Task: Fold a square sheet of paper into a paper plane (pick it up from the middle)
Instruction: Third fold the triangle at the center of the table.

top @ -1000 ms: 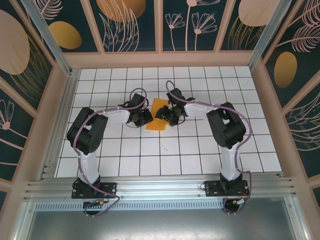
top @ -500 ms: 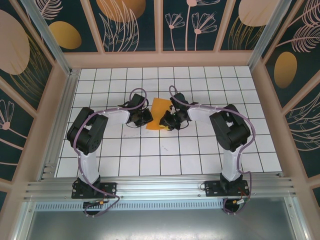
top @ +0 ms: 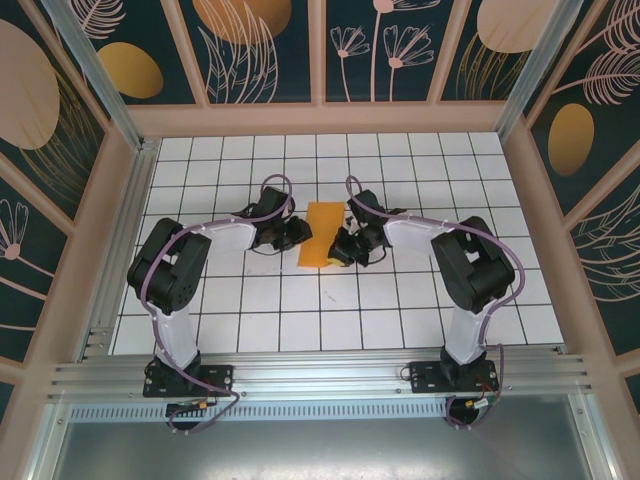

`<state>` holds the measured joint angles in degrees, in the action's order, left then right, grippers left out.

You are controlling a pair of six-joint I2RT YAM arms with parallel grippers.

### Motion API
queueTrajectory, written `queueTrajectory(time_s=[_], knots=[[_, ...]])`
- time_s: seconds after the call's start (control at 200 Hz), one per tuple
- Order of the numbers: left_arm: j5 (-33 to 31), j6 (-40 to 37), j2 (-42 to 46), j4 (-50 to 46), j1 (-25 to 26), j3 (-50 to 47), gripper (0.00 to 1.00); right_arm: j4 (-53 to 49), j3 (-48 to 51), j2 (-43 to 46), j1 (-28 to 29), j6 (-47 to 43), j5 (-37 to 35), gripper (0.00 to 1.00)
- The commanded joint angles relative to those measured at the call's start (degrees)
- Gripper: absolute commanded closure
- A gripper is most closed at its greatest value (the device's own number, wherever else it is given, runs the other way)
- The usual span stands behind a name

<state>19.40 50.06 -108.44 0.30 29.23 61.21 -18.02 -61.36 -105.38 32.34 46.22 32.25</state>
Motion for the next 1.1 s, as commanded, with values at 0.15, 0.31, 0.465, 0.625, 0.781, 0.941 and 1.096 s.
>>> queueTrajectory(time_s=[0.15, 0.31, 0.465, 0.625, 0.781, 0.941, 1.096], knots=[[4.7, 0.7, -4.8, 6.5, -0.1, 2.7, 0.81, -7.0, 0.6, 3.2, -0.6, -4.3, -0.3, 1.00], [2.1, 0.0, -6.6, 3.2, -0.1, 3.1, 0.85, -5.8, 0.3, 3.0, -0.7, -3.5, 0.0, 0.92], [-0.8, -1.3, -7.4, -1.1, -0.1, 3.5, 0.86, -4.4, 0.9, 3.9, -0.6, -2.1, 0.9, 0.78], [-1.3, -1.5, -7.5, -1.6, -0.1, 3.6, 0.87, -4.1, 2.4, 5.5, -0.6, -1.2, 1.0, 0.78], [-1.1, -1.5, -7.9, -1.6, -0.1, 3.8, 0.87, -2.2, 3.0, 5.0, -0.7, 0.1, 2.7, 0.90], [-0.8, -1.4, -7.9, -1.4, -0.1, 3.5, 0.87, -0.7, 2.6, 5.0, -0.7, 1.1, 3.5, 1.00], [-0.8, -0.8, -7.7, -0.7, -0.1, 2.8, 0.88, 1.4, -2.1, 1.8, -0.7, 2.3, 3.7, 1.00]])
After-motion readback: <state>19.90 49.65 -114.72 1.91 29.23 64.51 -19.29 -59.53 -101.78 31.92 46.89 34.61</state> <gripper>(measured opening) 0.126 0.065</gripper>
